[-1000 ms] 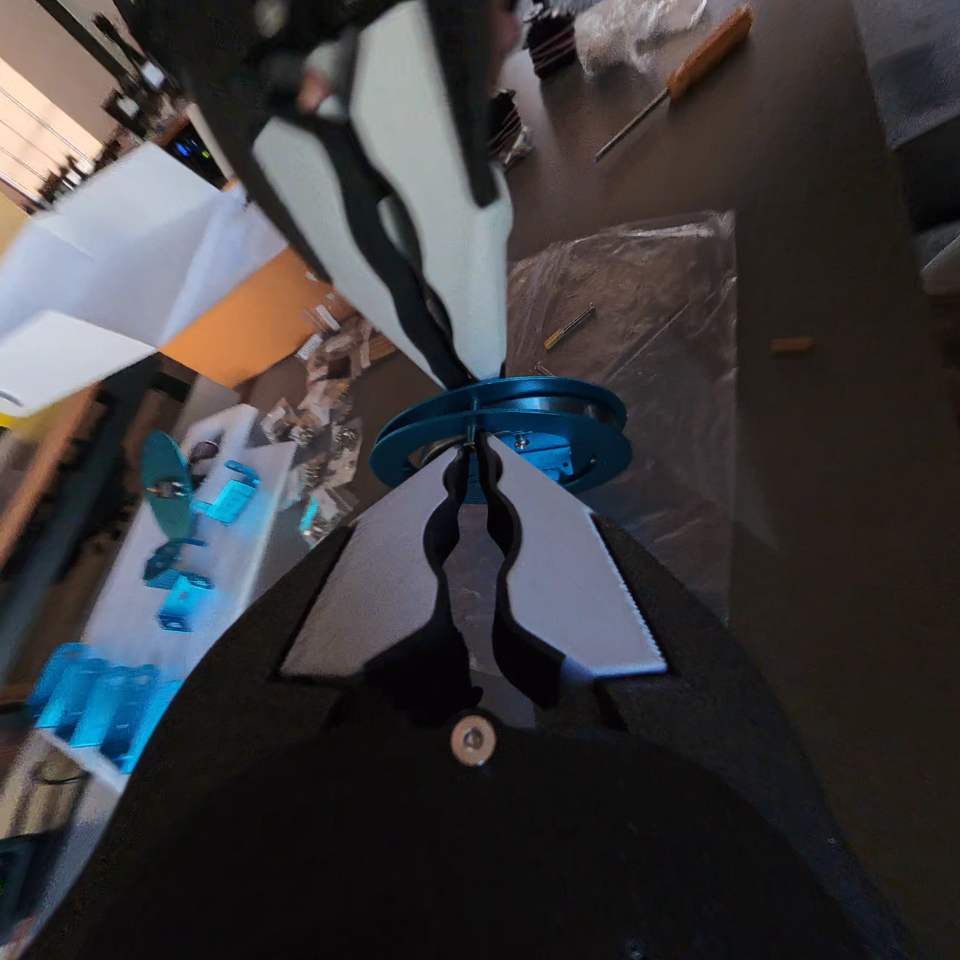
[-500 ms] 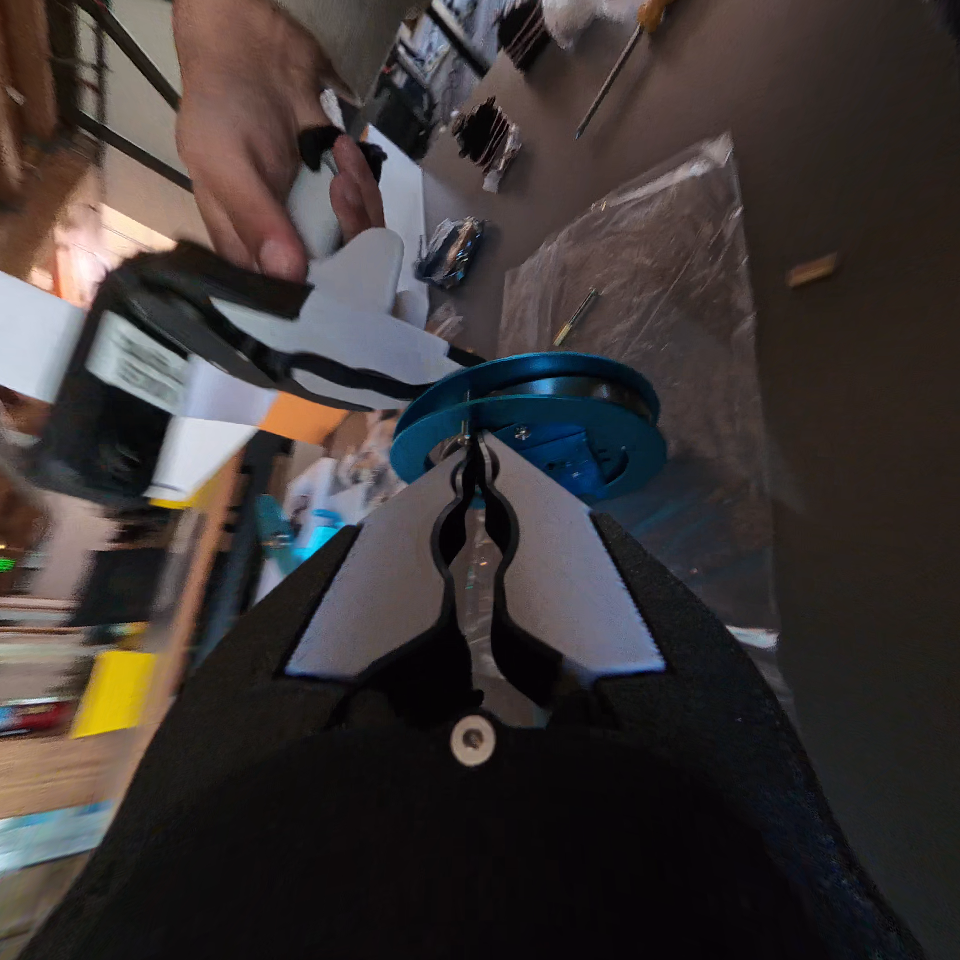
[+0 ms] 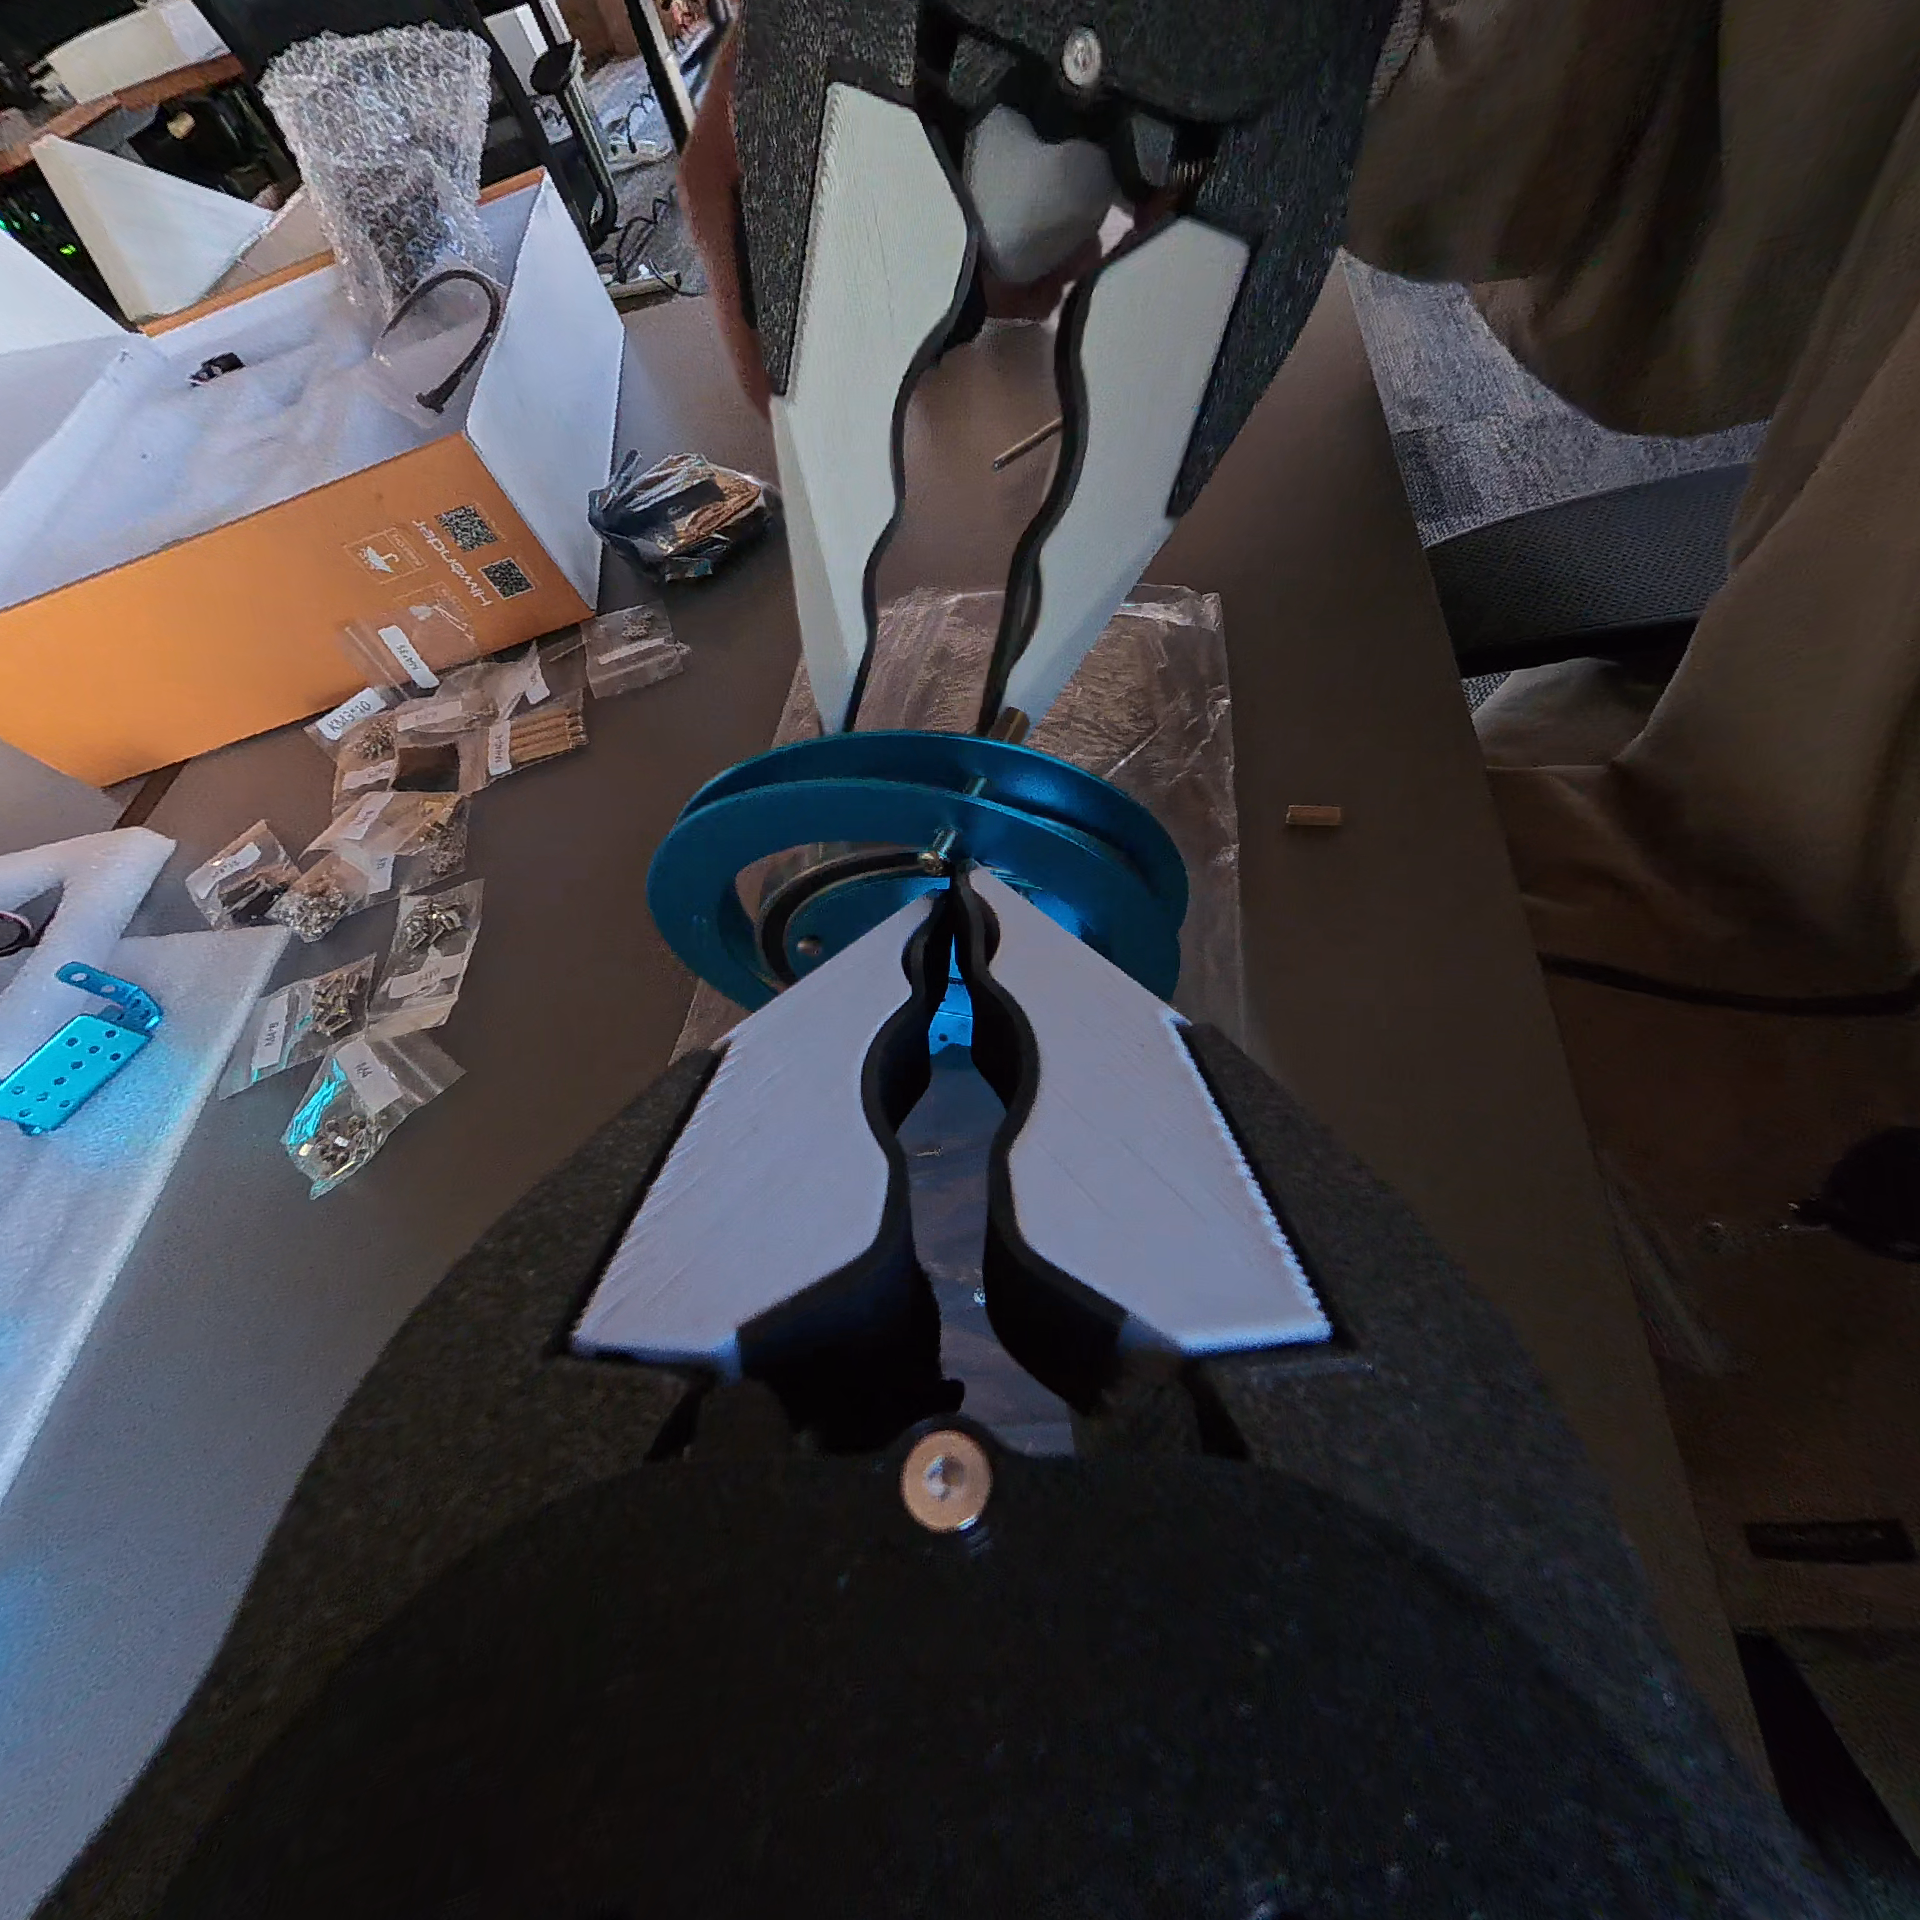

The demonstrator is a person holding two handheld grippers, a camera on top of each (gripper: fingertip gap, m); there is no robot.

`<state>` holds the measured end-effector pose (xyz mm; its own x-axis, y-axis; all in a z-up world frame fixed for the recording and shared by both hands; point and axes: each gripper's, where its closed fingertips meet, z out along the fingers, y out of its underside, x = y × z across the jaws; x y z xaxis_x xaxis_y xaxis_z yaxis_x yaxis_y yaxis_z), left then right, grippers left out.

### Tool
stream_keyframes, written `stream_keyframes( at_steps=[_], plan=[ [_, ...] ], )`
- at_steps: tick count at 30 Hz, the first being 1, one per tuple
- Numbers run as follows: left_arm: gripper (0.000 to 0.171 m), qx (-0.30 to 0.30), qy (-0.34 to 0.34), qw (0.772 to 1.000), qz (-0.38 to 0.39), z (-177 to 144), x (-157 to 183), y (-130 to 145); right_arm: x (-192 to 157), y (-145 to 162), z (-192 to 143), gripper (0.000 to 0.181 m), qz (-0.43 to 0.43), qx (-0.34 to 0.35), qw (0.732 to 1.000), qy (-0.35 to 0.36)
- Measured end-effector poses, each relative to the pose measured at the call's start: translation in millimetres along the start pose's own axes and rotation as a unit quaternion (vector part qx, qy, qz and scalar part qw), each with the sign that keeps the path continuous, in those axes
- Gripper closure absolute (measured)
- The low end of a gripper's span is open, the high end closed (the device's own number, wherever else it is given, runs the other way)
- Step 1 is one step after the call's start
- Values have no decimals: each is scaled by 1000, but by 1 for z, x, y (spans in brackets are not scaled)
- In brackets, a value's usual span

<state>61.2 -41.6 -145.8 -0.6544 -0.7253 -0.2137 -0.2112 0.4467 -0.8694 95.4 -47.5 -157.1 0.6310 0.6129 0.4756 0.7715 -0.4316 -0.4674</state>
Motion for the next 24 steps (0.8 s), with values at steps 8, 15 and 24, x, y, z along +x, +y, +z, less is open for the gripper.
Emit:
stream_keyframes(
  at_steps=[8, 15, 24],
  plan=[
    [171, 10, 34, 999, 7, 1, 11, -1, -31, -25, -33, 146, 255, 219, 936, -100],
    [171, 24, 52, 998, -14, -2, 10, -2, -12, -33, -20, 167, 312, 230, 921, 31],
    [150, 38, 63, 997, -25, -6, 2, -2, 8, -36, -10, 181, 395, 287, 871, -44]
  ],
)
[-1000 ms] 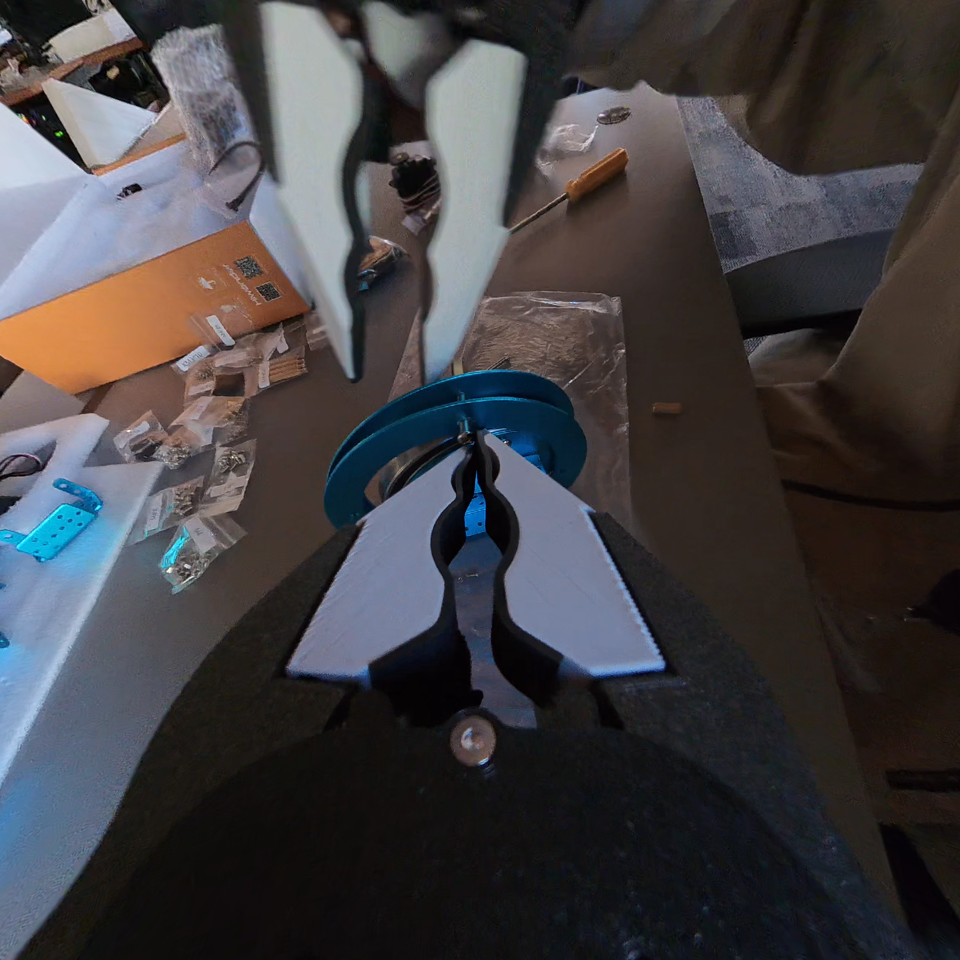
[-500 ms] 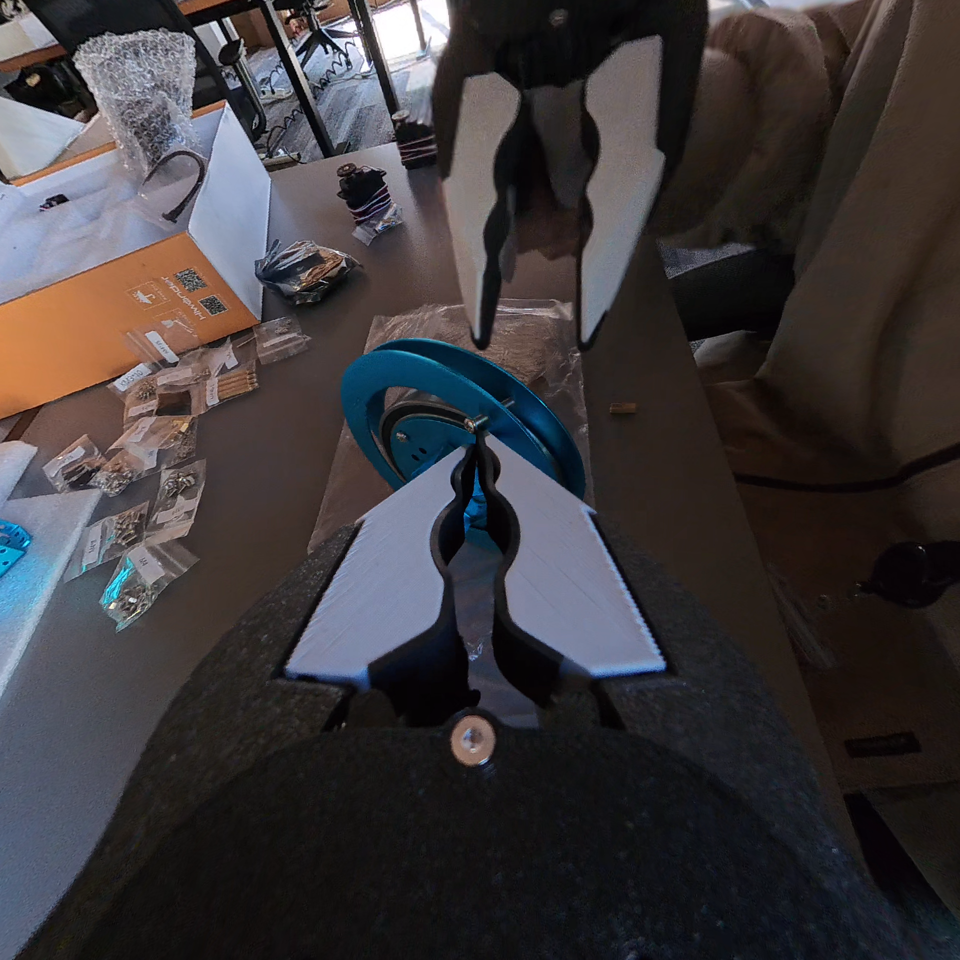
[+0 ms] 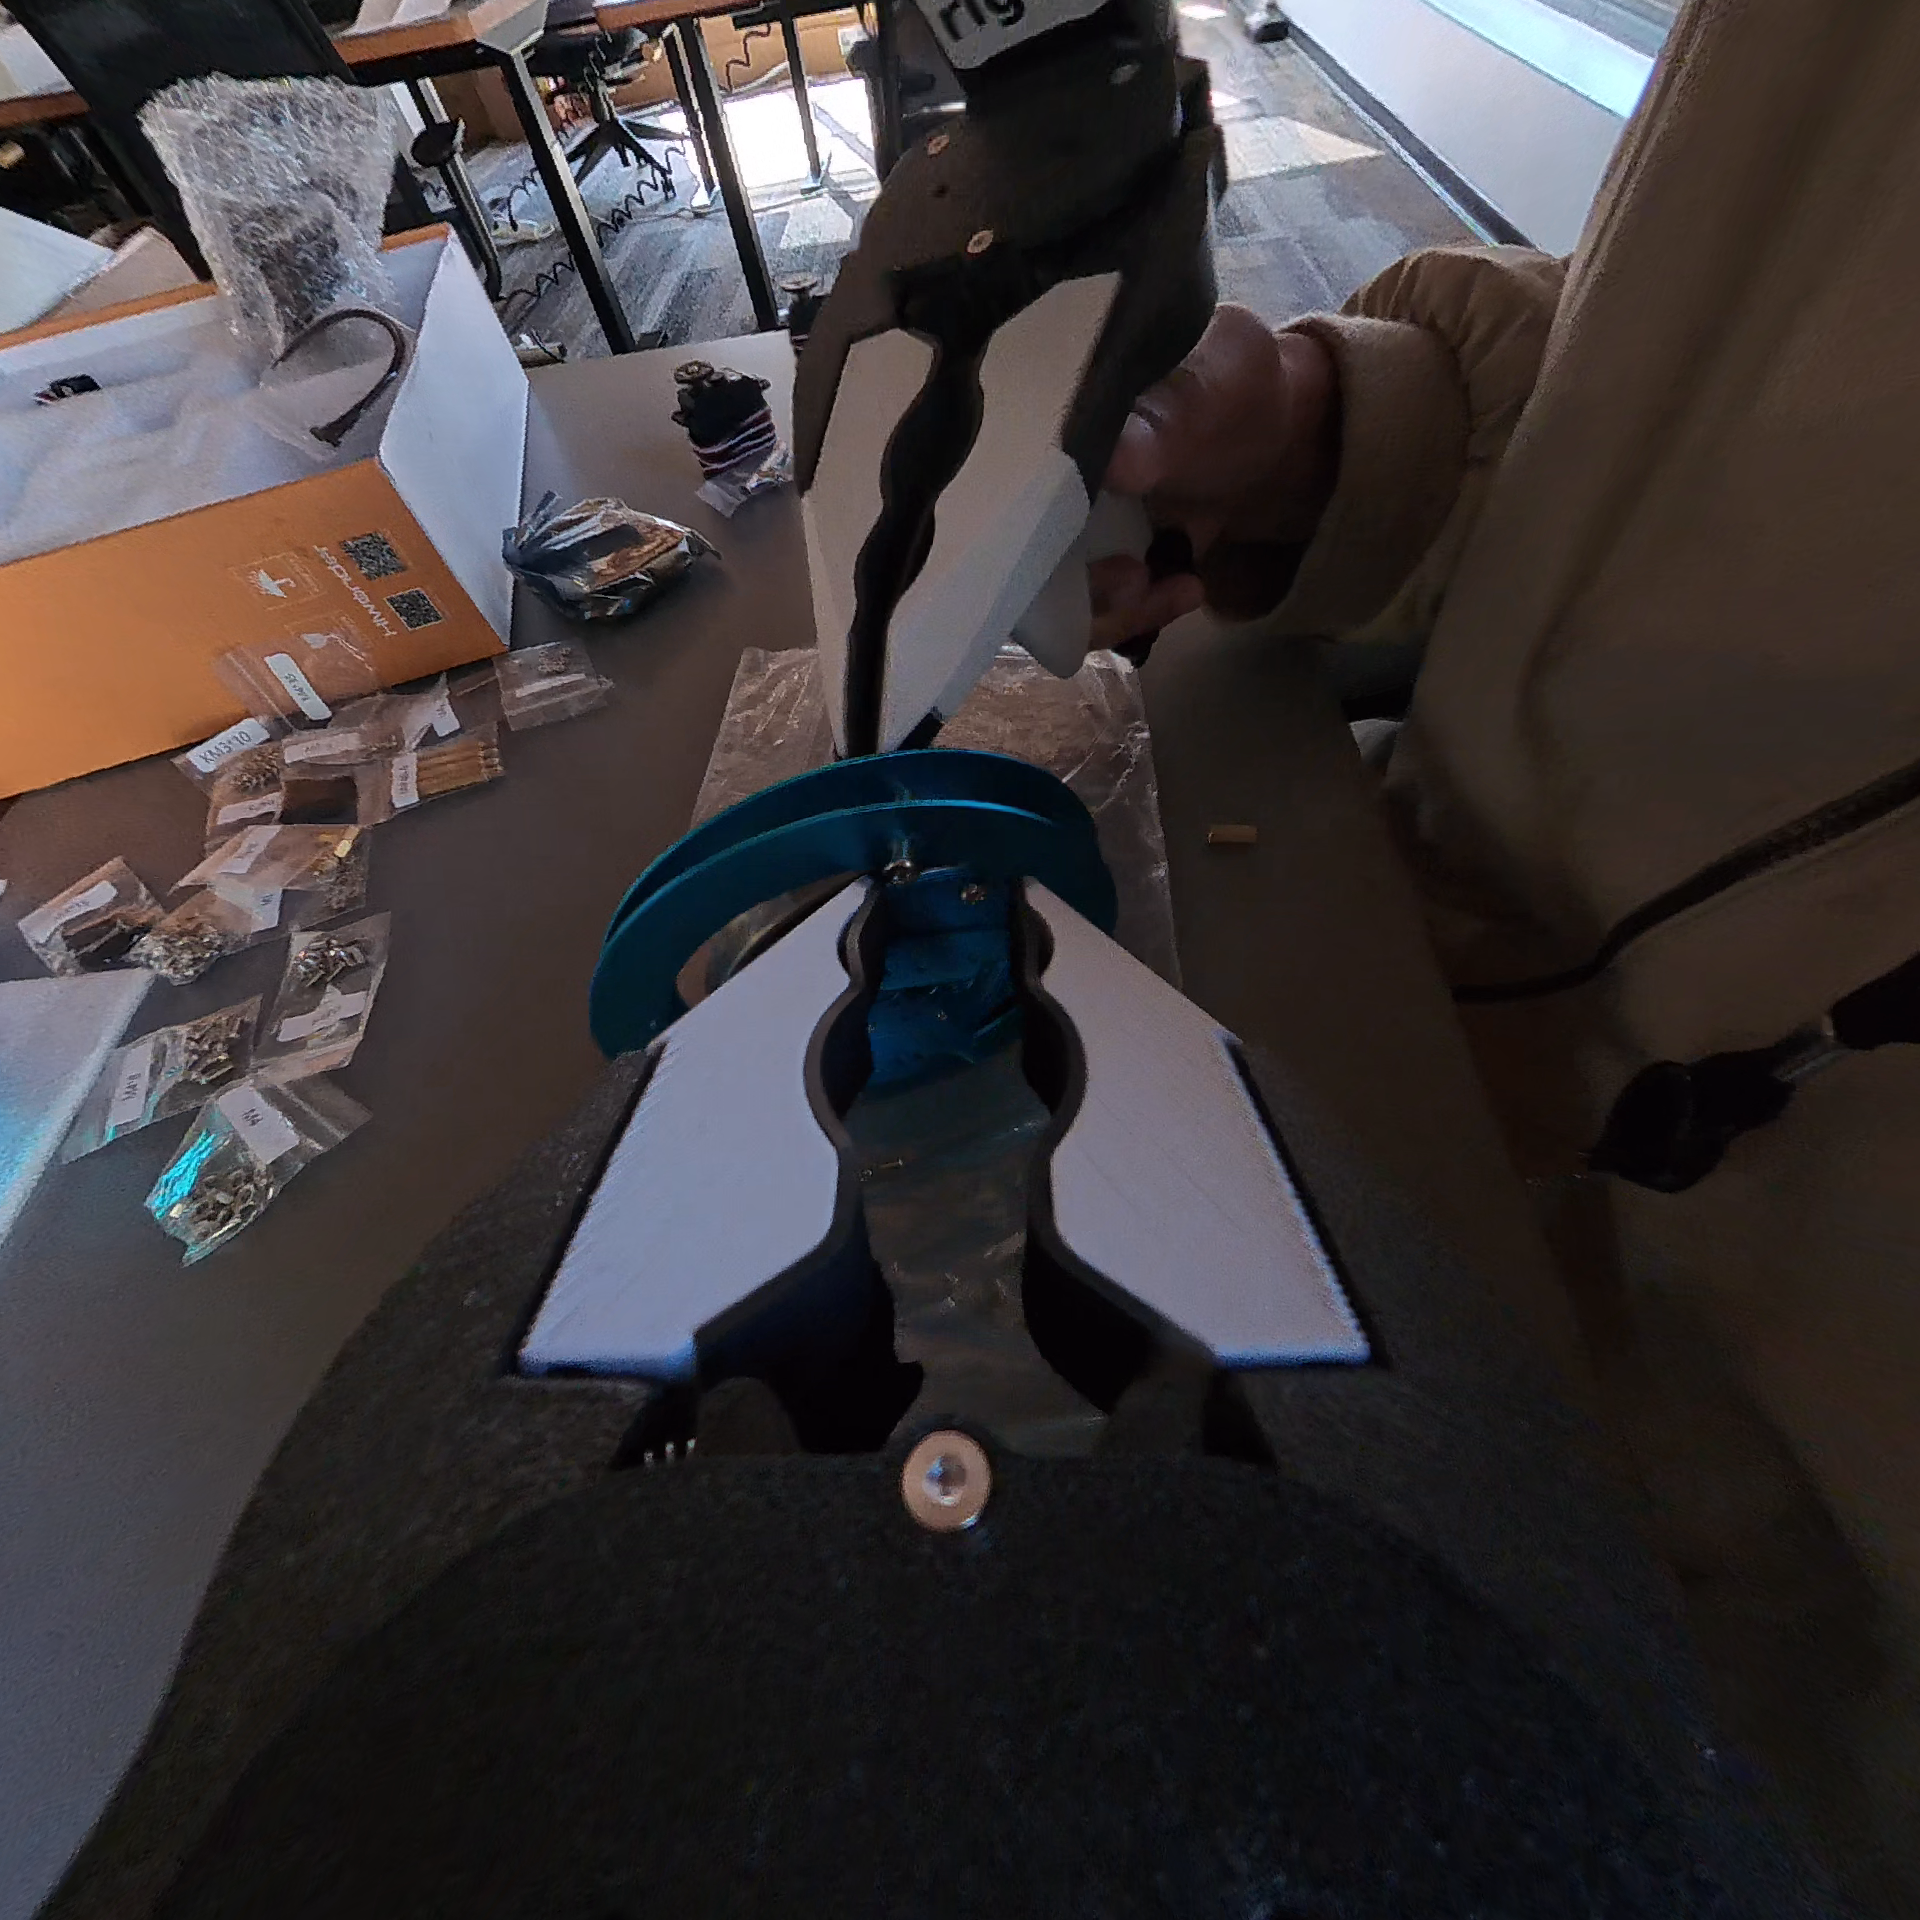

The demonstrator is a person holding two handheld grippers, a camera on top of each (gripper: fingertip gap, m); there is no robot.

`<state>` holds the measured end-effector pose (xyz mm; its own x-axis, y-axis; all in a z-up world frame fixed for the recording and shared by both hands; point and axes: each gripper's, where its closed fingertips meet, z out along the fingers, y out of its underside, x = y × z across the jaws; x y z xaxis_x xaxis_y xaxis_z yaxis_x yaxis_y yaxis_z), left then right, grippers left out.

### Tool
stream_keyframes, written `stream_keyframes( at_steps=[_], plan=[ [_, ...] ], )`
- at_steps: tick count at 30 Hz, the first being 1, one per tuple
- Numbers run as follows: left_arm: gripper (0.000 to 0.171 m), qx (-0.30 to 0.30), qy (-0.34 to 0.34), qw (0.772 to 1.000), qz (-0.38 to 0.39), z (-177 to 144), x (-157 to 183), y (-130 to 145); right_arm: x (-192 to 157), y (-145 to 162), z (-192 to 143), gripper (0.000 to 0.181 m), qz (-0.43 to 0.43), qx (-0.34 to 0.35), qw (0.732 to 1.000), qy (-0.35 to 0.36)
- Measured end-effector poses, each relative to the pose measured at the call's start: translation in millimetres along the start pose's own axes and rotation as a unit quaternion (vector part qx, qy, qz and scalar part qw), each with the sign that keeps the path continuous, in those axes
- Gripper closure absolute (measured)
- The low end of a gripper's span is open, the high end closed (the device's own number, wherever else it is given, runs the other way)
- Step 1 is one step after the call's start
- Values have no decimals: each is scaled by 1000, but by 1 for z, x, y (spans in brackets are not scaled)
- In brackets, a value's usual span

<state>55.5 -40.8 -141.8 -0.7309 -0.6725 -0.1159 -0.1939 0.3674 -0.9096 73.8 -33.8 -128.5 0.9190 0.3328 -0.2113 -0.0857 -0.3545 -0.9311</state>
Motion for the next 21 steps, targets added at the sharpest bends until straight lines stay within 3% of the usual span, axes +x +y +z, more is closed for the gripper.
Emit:
stream_keyframes(
  at_steps=[6, 8, 11, 14, 17, 21],
  plan=[
    [136, 4, -21, 999, -36, -7, -20, 2, 9, -4, 11, 174, 35, 7, 998, -47],
    [138, 6, -26, 999, -44, -8, -25, 3, 12, -6, 16, 173, 53, 6, 996, -71],
    [154, 1, -44, 999, -27, -9, -31, 4, 20, -12, 21, 174, 77, 15, 993, -89],
    [157, -52, -77, 996, 15, -10, -36, 7, 19, -14, 25, 177, 83, 3, 991, -106],
    [158, -130, -141, 974, 119, -14, -39, 8, 19, -15, 27, 179, 44, -17, 996, -79],
    [161, -214, -226, 919, 243, -15, -43, 12, 19, -16, 30, 180, 34, -22, 998, -51]
  ],
)
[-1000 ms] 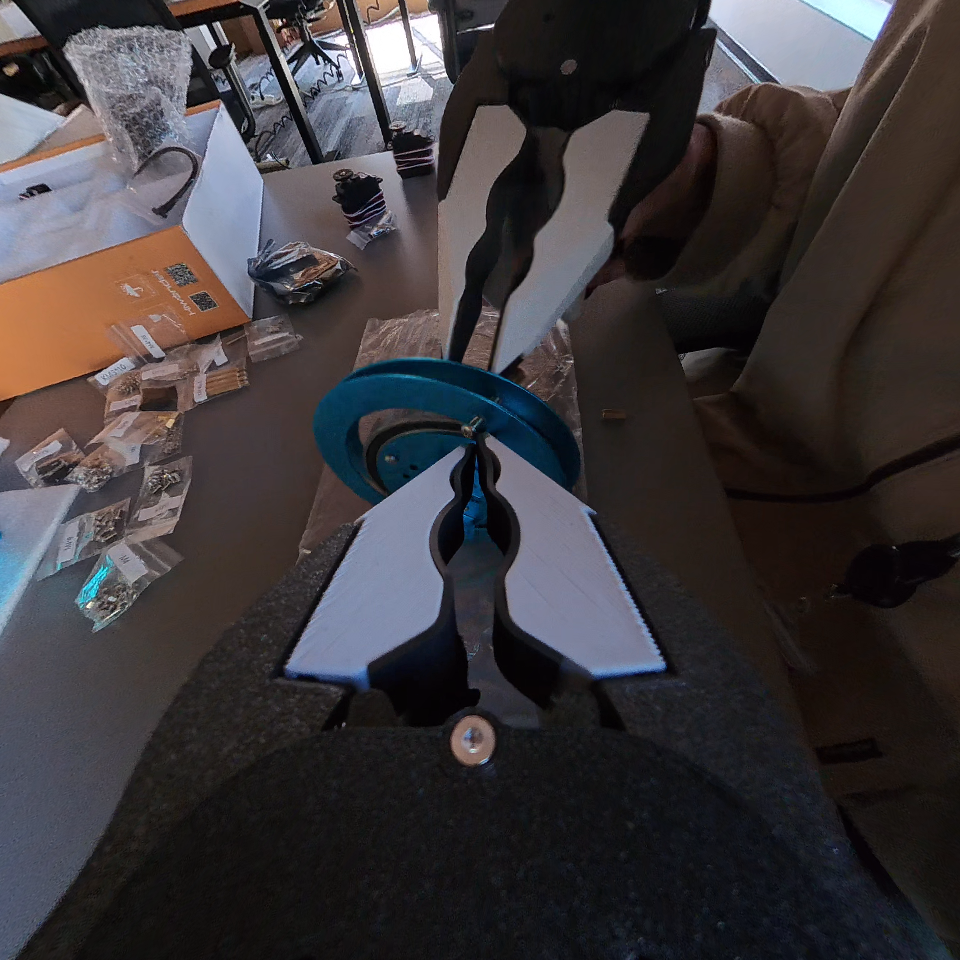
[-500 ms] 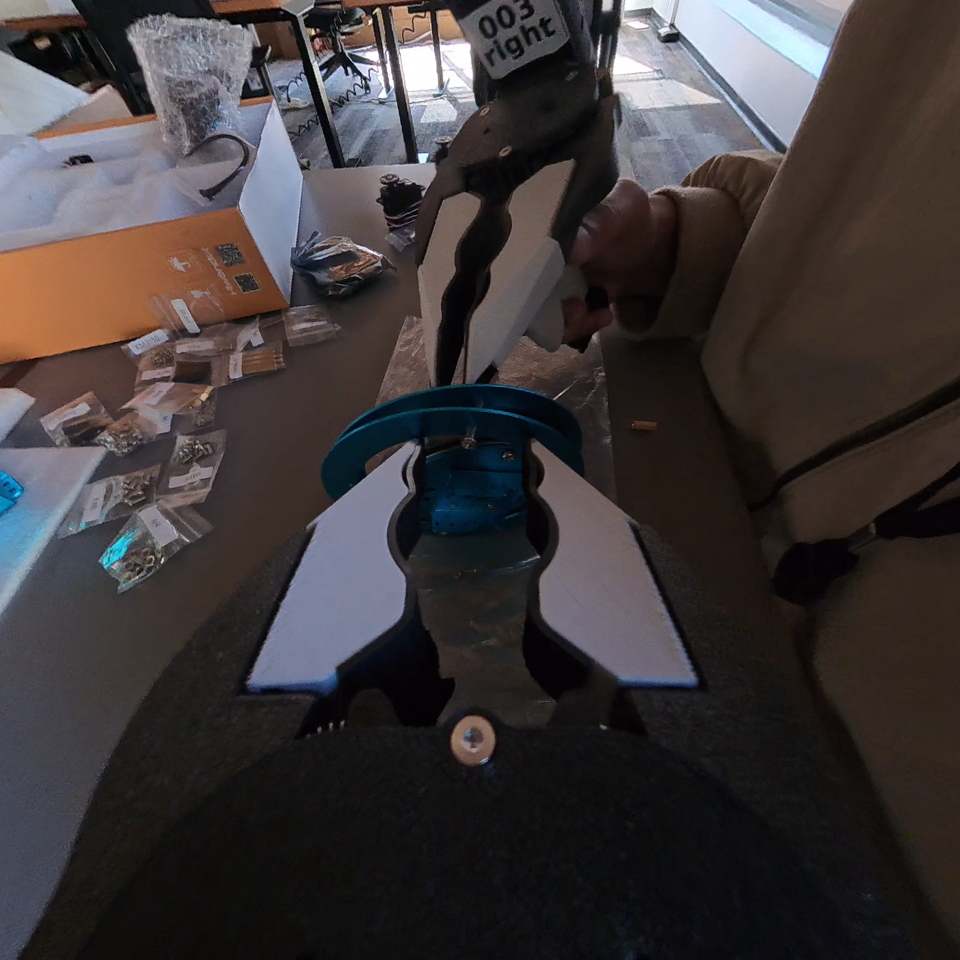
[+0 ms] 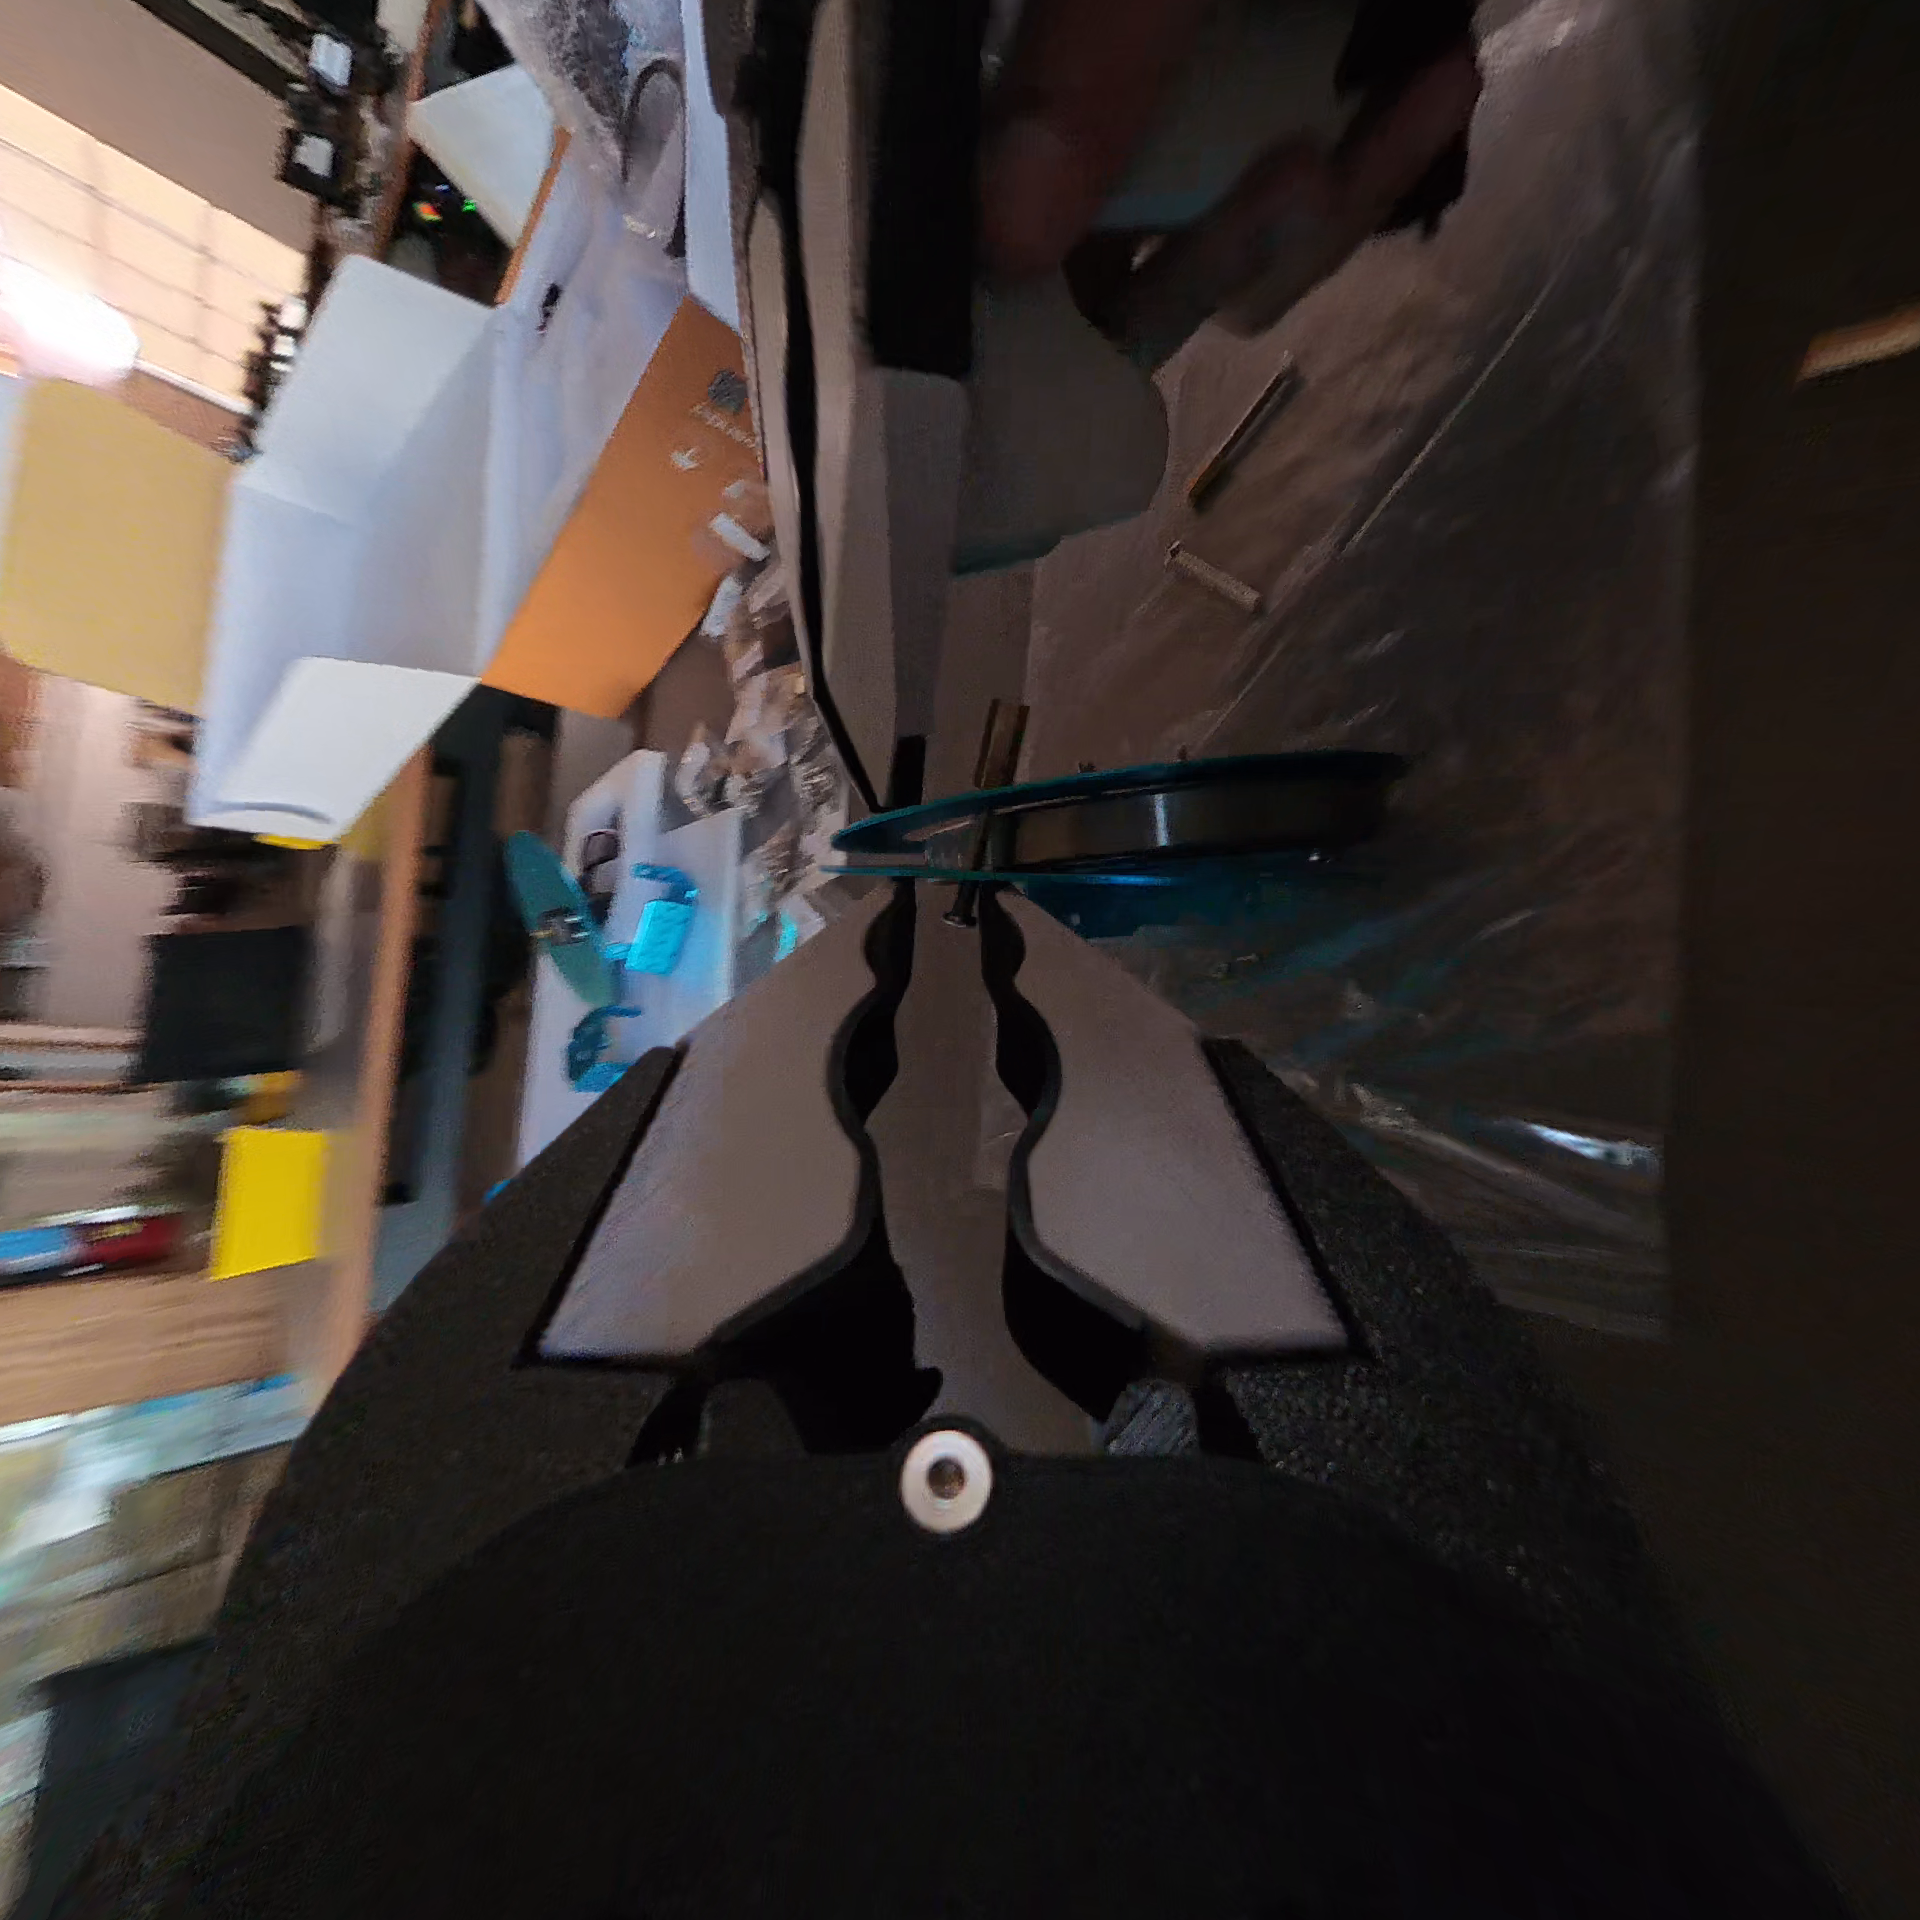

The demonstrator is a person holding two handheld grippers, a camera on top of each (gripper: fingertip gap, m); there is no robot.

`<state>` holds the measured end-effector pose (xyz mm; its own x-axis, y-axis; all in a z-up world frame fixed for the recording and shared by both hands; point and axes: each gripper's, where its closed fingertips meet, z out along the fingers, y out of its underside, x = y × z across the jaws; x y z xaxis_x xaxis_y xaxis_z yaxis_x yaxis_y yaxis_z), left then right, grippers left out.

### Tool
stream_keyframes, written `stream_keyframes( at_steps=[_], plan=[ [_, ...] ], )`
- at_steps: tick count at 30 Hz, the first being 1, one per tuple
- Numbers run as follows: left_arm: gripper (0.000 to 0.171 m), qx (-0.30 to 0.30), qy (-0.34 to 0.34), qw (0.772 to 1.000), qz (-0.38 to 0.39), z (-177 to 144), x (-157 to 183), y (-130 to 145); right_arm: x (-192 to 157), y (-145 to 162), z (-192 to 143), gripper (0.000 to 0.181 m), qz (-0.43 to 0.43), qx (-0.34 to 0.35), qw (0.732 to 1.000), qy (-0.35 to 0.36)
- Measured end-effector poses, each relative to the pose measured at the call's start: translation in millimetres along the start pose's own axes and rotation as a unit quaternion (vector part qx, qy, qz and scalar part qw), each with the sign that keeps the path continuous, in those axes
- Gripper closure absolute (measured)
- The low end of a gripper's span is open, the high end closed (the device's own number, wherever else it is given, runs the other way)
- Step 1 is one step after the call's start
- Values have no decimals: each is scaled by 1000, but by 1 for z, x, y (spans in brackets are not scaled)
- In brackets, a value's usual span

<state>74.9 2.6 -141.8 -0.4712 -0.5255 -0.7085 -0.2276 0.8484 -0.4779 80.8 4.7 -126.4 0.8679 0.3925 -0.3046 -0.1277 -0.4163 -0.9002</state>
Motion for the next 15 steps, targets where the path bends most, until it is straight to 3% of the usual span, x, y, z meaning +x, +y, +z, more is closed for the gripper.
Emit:
stream_keyframes(
  at_steps=[4, 6, 9, 12, 15],
  plan=[
    [168, -30, -58, 997, 51, 4, -1, -2, 4, -1, -3, 180, 27, 16, 999, 9],
    [168, -39, -55, 996, 52, 3, 1, -4, 3, 1, -6, 180, 9, 18, 1000, 19],
    [169, -28, -2, 1000, 7, 1, 8, -11, 3, 12, -16, 171, -139, -24, 988, 59],
    [169, -23, 66, 996, -62, 2, 10, -12, 8, 18, -34, 146, -307, -103, 932, 162],
    [169, -28, 161, 976, -142, 3, 11, -12, 0, 18, -36, 143, -442, -134, 857, 226]
  ],
)
